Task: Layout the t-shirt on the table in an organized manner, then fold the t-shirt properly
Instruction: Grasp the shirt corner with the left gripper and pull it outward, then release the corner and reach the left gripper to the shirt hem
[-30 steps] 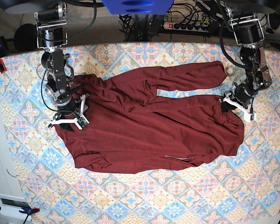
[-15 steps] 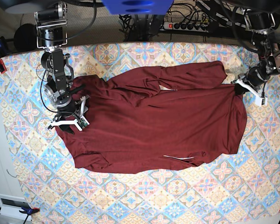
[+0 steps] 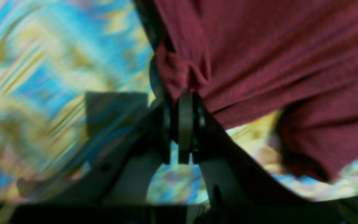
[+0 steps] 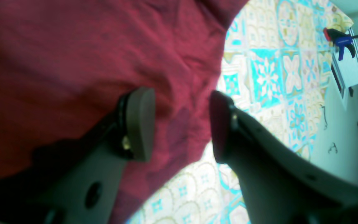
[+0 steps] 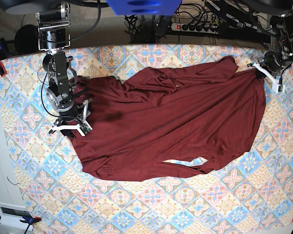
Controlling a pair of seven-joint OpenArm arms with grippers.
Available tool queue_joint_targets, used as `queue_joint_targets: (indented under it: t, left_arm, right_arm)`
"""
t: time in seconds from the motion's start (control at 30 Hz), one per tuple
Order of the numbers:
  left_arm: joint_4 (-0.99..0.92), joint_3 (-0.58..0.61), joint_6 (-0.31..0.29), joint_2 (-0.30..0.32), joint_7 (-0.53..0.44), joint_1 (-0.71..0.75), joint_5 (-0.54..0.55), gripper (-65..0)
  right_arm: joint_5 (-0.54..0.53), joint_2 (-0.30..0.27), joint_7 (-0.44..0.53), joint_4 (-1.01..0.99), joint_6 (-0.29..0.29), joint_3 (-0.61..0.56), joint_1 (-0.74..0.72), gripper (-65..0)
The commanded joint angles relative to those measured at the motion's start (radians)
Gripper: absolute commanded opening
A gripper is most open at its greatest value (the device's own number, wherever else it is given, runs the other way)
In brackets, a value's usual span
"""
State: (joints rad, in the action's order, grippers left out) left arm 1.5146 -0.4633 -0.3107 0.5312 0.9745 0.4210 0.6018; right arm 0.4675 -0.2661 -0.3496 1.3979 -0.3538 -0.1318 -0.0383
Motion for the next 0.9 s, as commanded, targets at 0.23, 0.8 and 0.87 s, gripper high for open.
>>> queue_joint_targets:
  t: [0.23,0.8,0.87]
  left_arm:
    - [0.011,-0.016,0.008,0.020,-0.010,-0.023,0.008,-65.0]
    - [0.019,-0.110,0.008,-0.087,-0.007,-0.083,0.020,-26.4]
    - [0.019,-0.144,0.008,-0.102,-0.009,-0.086,0.020,-26.4]
  right_arm:
    - [-0.006,-0.011,0.016,0.021,0.014,0.007,0.015,-37.2]
    - [-0.008,-0.011,0.014,0.021,0.014,0.011,0.019,-37.2]
    - [-0.008,-0.011,0.014,0.021,0.014,0.013,0.028,-37.2]
